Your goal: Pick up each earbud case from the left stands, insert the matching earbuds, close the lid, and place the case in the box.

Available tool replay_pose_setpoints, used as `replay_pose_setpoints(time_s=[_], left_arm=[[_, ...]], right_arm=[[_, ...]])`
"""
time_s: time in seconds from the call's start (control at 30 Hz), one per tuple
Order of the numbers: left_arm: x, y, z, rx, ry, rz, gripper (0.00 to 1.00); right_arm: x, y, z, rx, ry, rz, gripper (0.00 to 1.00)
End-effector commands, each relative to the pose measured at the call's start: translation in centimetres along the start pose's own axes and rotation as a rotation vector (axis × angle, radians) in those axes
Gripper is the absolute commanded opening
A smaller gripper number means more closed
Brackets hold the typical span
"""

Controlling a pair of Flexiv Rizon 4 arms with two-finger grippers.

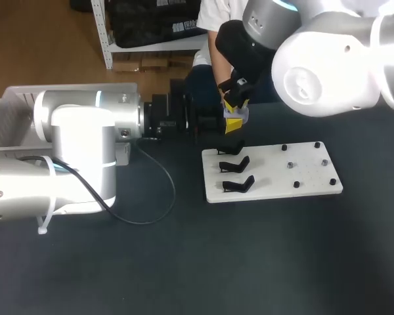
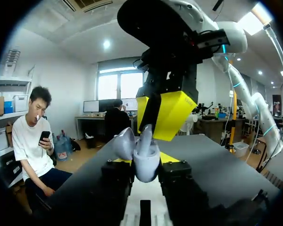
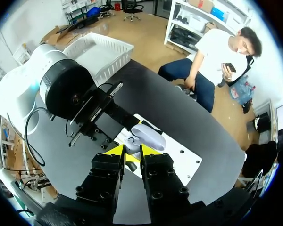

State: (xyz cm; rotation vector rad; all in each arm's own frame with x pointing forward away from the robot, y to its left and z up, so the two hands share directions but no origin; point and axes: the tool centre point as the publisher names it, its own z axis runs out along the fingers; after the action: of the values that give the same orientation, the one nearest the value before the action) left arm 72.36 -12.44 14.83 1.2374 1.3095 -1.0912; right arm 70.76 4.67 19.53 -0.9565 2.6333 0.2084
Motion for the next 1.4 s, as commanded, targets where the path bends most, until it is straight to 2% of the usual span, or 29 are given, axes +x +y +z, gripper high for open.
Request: replay_pose_setpoints(time_s=[0.03, 0.63, 0.97, 1.4], left_arm=[[-0.01, -0.14, 0.01, -0.005, -0.009, 0.006, 0.00], [-0.01, -0.14, 0.01, -0.005, -0.009, 0.006, 0.00], [-0.01, -0.14, 0.01, -0.005, -0.009, 0.006, 0.00], [-0.01, -0.14, 0.01, -0.005, -0.009, 0.006, 0.00]], right_arm=[[-0.16, 0.11, 0.17, 0.007, 0.003, 0.002, 0.00], [0.11, 0.07, 0.30, 0.023, 0.033, -0.091, 0.00], [-0.14, 0.19, 0.20, 0.057, 0.046, -0.021, 0.00], [-0.41, 0.21, 0.39, 0.053, 0.077, 0.043, 0.00]])
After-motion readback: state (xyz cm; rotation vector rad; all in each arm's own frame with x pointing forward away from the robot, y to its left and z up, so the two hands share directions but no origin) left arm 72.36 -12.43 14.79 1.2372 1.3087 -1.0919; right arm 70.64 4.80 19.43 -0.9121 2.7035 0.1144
